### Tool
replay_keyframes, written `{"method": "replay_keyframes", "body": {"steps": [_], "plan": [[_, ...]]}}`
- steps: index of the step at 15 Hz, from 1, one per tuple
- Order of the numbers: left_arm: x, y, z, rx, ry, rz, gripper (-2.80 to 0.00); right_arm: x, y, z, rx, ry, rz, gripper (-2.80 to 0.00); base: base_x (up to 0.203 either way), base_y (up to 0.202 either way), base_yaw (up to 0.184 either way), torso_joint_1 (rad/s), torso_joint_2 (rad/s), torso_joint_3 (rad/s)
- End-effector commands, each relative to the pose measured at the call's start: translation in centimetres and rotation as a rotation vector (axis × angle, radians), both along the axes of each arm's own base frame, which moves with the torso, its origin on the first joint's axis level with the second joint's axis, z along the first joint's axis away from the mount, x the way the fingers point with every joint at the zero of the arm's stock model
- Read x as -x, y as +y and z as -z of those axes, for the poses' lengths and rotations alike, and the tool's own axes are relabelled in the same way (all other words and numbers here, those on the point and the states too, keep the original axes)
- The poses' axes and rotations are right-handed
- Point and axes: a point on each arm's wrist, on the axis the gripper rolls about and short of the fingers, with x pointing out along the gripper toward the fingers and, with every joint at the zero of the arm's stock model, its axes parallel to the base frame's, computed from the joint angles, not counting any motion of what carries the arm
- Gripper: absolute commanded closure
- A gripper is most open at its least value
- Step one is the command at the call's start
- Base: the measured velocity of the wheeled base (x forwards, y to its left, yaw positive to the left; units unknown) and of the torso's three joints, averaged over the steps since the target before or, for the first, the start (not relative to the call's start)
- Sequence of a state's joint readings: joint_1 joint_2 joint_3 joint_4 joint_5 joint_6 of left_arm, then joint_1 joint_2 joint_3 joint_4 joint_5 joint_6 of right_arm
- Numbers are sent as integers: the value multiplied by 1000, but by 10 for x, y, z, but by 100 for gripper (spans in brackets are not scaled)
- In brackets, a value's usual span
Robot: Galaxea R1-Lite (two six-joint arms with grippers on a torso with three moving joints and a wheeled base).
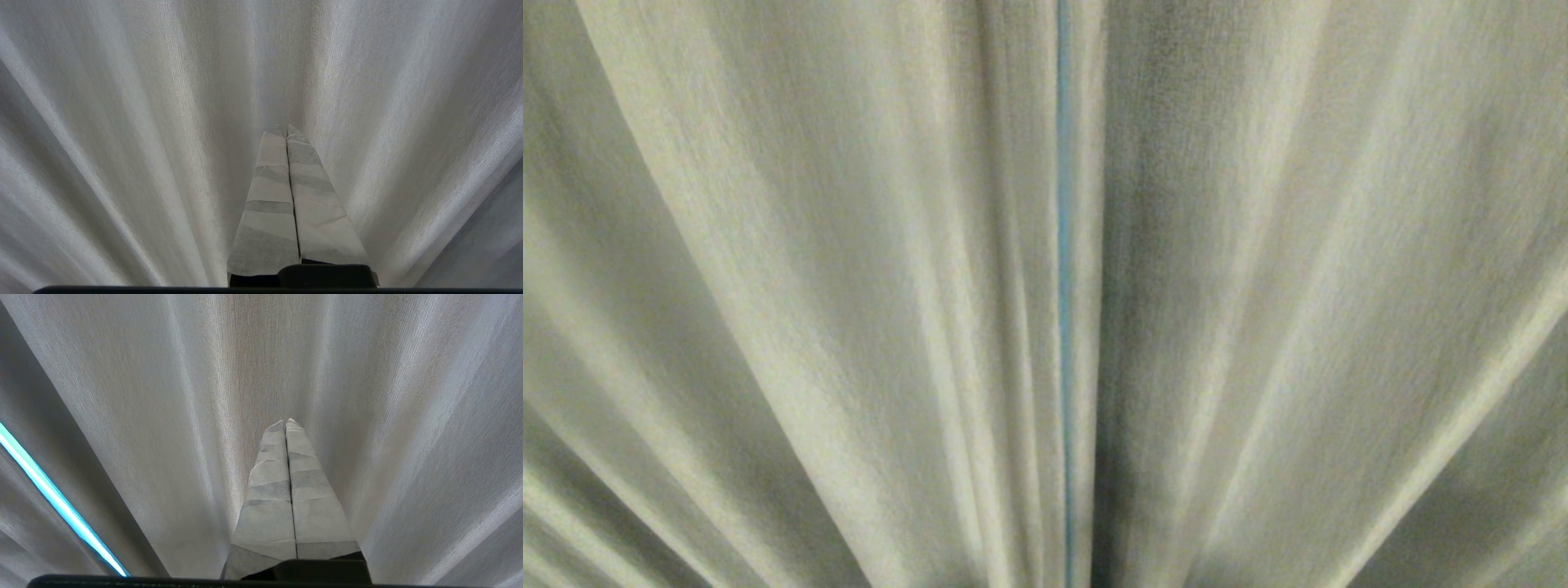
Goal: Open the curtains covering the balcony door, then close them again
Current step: Pull the outer curtains open on both sides
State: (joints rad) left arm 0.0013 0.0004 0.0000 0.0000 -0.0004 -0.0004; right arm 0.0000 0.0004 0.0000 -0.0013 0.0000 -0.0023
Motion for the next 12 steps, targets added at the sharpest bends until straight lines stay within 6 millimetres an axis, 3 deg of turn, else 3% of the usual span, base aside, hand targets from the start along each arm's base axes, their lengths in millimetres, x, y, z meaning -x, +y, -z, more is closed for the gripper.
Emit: {"method": "replay_keyframes", "body": {"steps": [1,12], "plan": [[0,0,0,1,0,-1,0,0,0,0,-1,-1,0,0,0,0,0,0,0,0],[0,0,0,0,0,-1,0,0,0,0,1,-1,0,0,0,0,0,0,0,0]]}}
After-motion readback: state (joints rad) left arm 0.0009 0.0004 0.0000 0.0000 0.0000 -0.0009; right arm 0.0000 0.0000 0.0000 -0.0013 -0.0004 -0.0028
